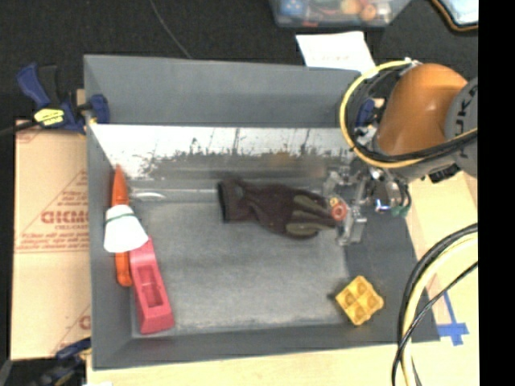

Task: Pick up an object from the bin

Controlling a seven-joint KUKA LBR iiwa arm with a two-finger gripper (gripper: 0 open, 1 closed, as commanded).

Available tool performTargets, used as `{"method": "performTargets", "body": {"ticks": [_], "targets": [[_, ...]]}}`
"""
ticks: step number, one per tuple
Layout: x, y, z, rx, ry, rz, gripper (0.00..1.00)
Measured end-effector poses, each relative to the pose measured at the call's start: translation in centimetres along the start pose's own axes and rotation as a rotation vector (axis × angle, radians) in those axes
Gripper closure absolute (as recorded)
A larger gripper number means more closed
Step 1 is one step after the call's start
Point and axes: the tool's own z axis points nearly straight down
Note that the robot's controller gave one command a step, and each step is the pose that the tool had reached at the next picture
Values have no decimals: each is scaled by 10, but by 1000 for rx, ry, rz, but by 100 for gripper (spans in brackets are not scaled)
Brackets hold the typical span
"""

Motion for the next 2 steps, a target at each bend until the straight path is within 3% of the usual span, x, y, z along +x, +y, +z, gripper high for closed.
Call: {"method": "performTargets", "body": {"ticks": [1,2], "targets": [[0,0,0,0,0,0,0],[-33,40,66,0,-1,-84,0]]}}
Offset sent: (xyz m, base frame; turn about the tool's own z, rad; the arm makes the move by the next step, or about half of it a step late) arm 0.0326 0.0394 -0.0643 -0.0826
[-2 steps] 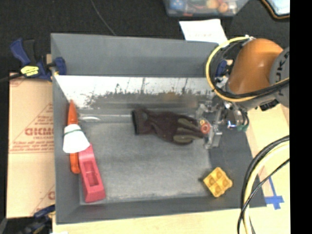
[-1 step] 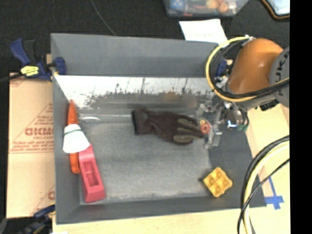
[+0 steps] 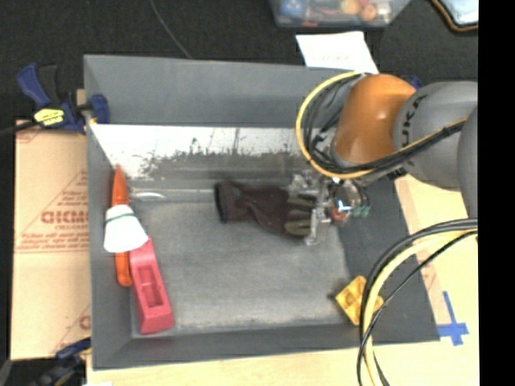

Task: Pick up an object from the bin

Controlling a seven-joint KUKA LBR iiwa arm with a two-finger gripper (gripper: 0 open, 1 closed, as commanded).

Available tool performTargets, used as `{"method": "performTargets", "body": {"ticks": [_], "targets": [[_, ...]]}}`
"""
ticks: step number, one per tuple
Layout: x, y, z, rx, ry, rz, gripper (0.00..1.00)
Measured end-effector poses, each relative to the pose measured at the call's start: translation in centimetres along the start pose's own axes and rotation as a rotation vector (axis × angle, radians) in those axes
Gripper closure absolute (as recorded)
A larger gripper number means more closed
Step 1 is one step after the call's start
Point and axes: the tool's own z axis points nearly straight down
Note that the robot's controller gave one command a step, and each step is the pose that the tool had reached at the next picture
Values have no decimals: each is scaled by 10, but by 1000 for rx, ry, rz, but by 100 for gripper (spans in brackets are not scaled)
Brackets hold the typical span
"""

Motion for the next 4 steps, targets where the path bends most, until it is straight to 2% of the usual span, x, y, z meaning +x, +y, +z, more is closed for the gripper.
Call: {"method": "performTargets", "body": {"ticks": [1,2,3,4], "targets": [[56,23,-8,4,-8,-30,0],[15,-10,13,1,-15,142,0],[5,50,13,3,-19,163,100],[5,50,13,4,-19,162,100]]}}
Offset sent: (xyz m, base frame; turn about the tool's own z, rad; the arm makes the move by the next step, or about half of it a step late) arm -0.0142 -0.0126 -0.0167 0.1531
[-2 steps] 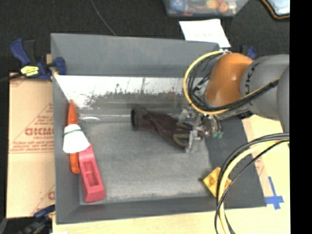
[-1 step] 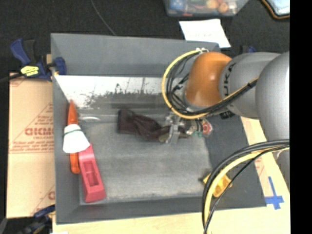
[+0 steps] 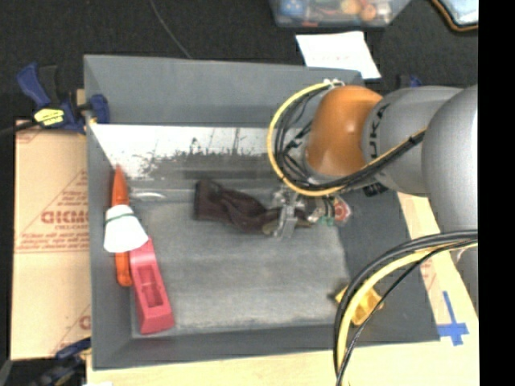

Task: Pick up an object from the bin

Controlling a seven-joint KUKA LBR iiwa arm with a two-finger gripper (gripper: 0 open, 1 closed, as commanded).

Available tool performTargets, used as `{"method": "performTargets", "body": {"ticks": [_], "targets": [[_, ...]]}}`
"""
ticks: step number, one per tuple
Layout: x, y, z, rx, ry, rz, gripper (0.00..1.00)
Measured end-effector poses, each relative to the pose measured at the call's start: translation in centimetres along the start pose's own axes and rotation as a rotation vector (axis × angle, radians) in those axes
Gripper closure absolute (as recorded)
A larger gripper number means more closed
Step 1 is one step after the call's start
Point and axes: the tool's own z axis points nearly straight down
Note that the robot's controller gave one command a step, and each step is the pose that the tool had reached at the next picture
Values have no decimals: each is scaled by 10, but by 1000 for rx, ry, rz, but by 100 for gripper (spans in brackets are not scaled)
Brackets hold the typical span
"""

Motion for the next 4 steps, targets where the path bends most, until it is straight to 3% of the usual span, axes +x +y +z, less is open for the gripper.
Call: {"method": "performTargets", "body": {"ticks": [1,2,3,4], "targets": [[-13,9,-69,-2,-13,16,100],[-11,9,-65,-1,-6,16,100],[13,-7,-124,1,-11,-381,100],[3,-9,-216,0,-4,46,100]]}}
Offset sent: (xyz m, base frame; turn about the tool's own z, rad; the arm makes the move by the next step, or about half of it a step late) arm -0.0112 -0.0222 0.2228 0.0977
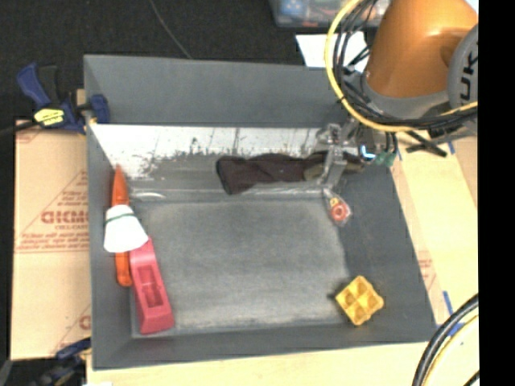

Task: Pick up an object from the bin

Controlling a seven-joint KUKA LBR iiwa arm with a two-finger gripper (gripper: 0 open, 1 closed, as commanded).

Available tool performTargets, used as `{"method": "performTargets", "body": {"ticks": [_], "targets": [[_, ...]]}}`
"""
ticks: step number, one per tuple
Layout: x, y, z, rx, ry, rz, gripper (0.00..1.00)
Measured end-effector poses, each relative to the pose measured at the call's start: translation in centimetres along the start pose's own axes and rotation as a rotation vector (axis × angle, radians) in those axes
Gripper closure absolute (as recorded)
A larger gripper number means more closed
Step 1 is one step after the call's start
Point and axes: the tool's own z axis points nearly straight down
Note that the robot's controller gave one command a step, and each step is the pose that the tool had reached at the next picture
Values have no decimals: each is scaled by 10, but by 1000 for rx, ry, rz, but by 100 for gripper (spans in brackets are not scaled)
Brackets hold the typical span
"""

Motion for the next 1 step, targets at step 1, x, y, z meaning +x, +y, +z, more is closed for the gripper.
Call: {"method": "performTargets", "body": {"ticks": [1], "targets": [[-4,-4,90,2,-7,-227,100]]}}
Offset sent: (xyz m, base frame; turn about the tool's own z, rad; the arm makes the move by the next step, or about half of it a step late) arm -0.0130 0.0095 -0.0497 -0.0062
